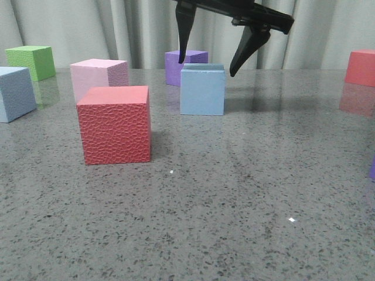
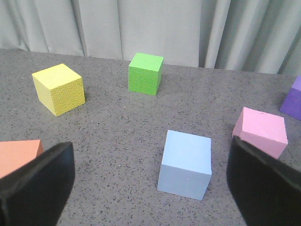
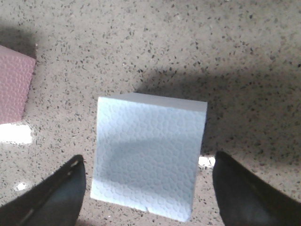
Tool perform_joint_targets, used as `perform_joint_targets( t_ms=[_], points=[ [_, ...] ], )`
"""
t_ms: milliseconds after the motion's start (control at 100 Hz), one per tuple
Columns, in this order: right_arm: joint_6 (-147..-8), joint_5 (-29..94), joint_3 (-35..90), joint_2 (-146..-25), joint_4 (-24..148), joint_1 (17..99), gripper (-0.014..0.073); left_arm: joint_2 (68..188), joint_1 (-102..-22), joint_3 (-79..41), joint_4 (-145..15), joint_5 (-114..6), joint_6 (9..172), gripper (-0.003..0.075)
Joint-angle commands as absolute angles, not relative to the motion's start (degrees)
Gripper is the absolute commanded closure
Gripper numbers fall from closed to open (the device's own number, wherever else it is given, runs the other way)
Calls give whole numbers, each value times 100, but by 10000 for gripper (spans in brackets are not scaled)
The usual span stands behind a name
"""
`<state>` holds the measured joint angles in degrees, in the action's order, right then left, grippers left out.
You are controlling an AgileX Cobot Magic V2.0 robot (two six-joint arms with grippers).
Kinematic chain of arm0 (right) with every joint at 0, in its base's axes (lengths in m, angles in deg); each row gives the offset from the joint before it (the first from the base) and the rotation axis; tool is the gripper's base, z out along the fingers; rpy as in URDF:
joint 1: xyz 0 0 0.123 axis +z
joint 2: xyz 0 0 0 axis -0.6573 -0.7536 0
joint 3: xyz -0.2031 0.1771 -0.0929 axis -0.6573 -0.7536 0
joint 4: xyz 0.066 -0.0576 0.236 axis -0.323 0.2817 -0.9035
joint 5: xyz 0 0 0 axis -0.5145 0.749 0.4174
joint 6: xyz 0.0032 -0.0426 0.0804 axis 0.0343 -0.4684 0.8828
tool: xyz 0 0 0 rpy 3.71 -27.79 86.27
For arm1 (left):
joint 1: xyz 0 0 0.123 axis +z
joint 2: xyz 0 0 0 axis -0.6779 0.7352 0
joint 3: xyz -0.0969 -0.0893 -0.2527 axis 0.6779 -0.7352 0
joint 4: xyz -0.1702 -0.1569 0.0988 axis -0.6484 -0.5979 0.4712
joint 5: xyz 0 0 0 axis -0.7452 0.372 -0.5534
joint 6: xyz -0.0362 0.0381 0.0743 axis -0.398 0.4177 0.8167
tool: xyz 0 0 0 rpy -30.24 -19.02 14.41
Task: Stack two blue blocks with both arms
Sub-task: 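Set the cube down behind the red cube, open right gripper, withdraw, then lower the left gripper onto the other light blue cube and grasp it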
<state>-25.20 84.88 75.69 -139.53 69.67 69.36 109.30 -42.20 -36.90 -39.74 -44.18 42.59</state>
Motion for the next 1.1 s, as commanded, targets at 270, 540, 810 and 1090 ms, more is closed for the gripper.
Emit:
perform_joint_targets(
  t_ms=[270, 540, 810, 1090],
  points=[
    [-2874, 8235, 7626, -12901, 7092, 6959, 46, 10955, -4208, -3468, -4027, -4839, 4250, 92],
    [-3204, 7672, 6236, -11768, 7294, 6970, 100, 10955, -4208, -3440, -4027, -4747, 4250, 92],
    [-3218, 6511, 4159, -10087, 7397, 6970, 100, 11248, -4208, -2977, -4027, -4253, 4250, 92],
    [-3218, 5810, 2550, -8437, 7617, 6970, 100, 12259, -4208, -1966, -4234, -3376, 4626, 92]
  ],
)
